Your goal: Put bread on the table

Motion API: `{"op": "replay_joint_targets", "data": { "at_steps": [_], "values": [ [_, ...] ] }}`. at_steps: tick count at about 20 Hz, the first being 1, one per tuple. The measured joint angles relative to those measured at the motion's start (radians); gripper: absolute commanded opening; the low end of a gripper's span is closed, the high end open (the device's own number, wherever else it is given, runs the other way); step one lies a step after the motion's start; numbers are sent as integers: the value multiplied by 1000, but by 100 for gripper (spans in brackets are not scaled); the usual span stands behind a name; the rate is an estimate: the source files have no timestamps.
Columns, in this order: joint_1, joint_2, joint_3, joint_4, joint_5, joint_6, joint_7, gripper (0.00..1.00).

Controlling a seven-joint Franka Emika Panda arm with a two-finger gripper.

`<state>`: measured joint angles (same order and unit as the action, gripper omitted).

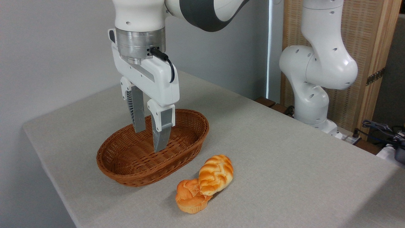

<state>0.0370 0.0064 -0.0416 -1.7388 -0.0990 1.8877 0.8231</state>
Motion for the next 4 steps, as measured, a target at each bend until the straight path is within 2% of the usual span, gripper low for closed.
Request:
{"op": "replay_joint_targets", "data": {
  "at_steps": [4],
  "values": [
    [0,1,0,0,-8,1,0,100]
  ]
}}
